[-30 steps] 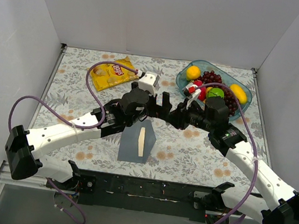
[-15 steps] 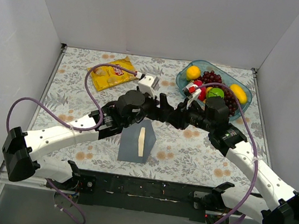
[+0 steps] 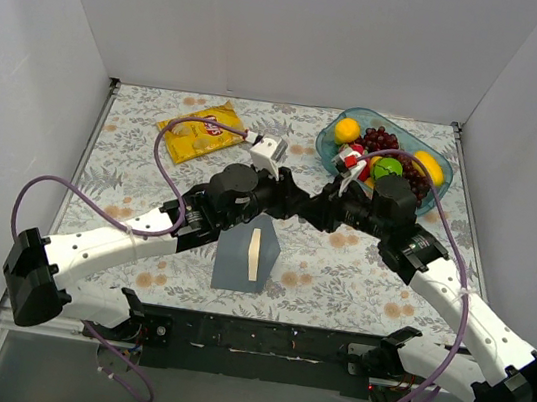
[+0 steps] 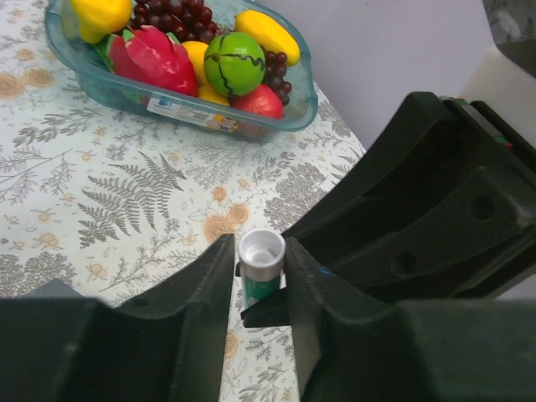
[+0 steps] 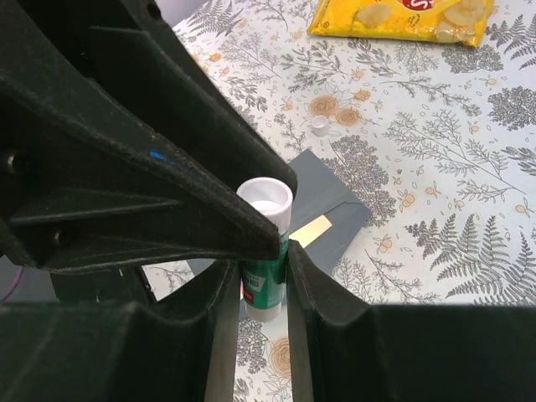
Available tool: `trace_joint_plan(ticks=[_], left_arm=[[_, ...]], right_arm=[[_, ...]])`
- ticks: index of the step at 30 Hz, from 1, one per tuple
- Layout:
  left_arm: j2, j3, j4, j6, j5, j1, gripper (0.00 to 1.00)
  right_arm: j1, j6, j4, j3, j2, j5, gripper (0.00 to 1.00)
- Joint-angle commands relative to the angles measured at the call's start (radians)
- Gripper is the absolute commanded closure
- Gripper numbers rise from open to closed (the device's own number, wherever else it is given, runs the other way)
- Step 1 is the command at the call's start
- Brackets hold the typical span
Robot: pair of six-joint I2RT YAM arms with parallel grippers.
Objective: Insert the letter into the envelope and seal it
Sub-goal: Unscrew the solid glue.
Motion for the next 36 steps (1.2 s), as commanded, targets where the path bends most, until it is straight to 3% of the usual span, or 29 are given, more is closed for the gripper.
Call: trace_joint_plan(ticks=[1,3,6,11,15,16,17,20,21,22,23,25,26,27,29,32,34,36], left_arm=[[-0.04,-0.015,-0.007,-0.003,0.029,-0.005,0.77],[-0.056,-0.025,0.002,-0.006,0.039,-0.005,0.89],[-0.096,-0.055,0.019,-0.005,0.066,-0.005,1.0],[-0.188,-0.124,0.143,0.053,0.186,-0.005,1.0],[-0.23,-0.124,0.157,0.113,0.417,-0.002,1.0],[-0.239,-0.117,0.152,0.124,0.53,-0.002,1.0],[-0.241,-0.109,0.148,0.132,0.578,-0.002,1.0],[-0.253,-0.101,0.142,0.149,0.68,-0.002,1.0],[-0.259,-0.104,0.146,0.155,0.681,-0.002,0.95],[-0.268,-0.107,0.151,0.155,0.672,-0.002,0.83],[-0.28,-0.11,0.149,0.155,0.622,0.0,0.53],[-0.294,-0.118,0.151,0.159,0.571,-0.002,0.28],[-0.308,-0.124,0.155,0.158,0.535,-0.002,0.2],[-0.314,-0.129,0.166,0.15,0.439,0.0,0.05],[-0.323,-0.137,0.175,0.136,0.349,0.0,0.02],[-0.319,-0.132,0.168,0.103,0.122,0.001,0.02],[-0.284,-0.1,0.123,0.095,-0.005,0.0,0.03],[-0.25,-0.072,0.073,0.093,-0.038,0.0,0.08]], right_arm=[[0.004,0.007,0.086,0.007,-0.025,-0.007,0.99],[0.002,0.01,0.086,0.005,-0.029,-0.013,0.99],[0.004,0.007,0.091,0.001,-0.037,-0.036,0.99],[0.002,-0.059,0.131,-0.01,-0.069,-0.238,0.99],[0.004,-0.076,0.195,-0.021,-0.107,-0.478,0.99],[0.004,-0.078,0.213,-0.025,-0.115,-0.53,0.99],[0.004,-0.073,0.232,-0.027,-0.129,-0.625,0.99],[0.004,-0.046,0.273,-0.015,-0.147,-0.719,0.99],[0.004,-0.047,0.27,-0.012,-0.15,-0.722,0.99],[0.004,-0.055,0.249,-0.001,-0.155,-0.715,0.99],[0.004,-0.07,0.22,0.005,-0.157,-0.649,0.99],[0.004,-0.095,0.169,0.007,-0.157,-0.554,0.99],[0.002,-0.096,0.148,0.011,-0.149,-0.427,0.99],[0.004,-0.096,0.132,0.014,-0.141,-0.367,0.99],[0.004,-0.09,0.071,0.042,-0.097,-0.228,0.99],[0.004,-0.064,0.013,0.068,-0.031,-0.141,0.99],[0.004,-0.047,0.017,0.074,-0.013,-0.133,0.99],[0.004,-0.015,0.048,0.064,-0.003,-0.124,0.99]])
